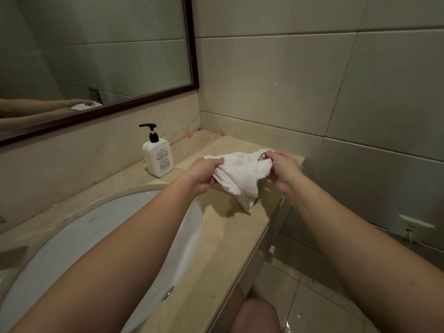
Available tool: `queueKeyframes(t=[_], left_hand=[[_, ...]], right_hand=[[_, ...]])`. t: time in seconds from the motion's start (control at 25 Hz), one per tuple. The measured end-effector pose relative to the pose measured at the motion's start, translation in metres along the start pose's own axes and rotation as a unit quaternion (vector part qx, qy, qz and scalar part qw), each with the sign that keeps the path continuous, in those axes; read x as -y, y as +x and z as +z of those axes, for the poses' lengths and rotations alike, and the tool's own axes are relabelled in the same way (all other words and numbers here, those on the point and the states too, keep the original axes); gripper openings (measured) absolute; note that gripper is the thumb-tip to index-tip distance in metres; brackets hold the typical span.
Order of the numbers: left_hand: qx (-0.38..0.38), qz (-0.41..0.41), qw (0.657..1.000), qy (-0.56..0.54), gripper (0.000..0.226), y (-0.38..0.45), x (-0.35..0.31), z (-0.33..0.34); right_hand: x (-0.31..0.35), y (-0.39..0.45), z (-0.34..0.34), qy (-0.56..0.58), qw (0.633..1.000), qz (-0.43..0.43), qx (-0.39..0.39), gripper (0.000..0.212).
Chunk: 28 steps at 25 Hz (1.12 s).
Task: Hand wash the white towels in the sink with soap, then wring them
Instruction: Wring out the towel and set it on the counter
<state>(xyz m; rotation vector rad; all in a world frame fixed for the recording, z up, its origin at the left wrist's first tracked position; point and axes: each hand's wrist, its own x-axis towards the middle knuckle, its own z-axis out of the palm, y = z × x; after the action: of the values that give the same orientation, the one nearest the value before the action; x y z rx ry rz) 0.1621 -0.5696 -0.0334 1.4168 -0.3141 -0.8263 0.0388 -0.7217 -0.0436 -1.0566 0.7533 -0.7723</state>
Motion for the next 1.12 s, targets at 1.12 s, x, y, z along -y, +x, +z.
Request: queueKeyframes(t=[1.12], left_hand=[[-0.256,0.017,0.903,0.344,0.023,0.117,0.025,-0.048]], right_hand=[[-0.030,0.117,-0.014,-0.223,0.966,0.012,-0.130,0.039]])
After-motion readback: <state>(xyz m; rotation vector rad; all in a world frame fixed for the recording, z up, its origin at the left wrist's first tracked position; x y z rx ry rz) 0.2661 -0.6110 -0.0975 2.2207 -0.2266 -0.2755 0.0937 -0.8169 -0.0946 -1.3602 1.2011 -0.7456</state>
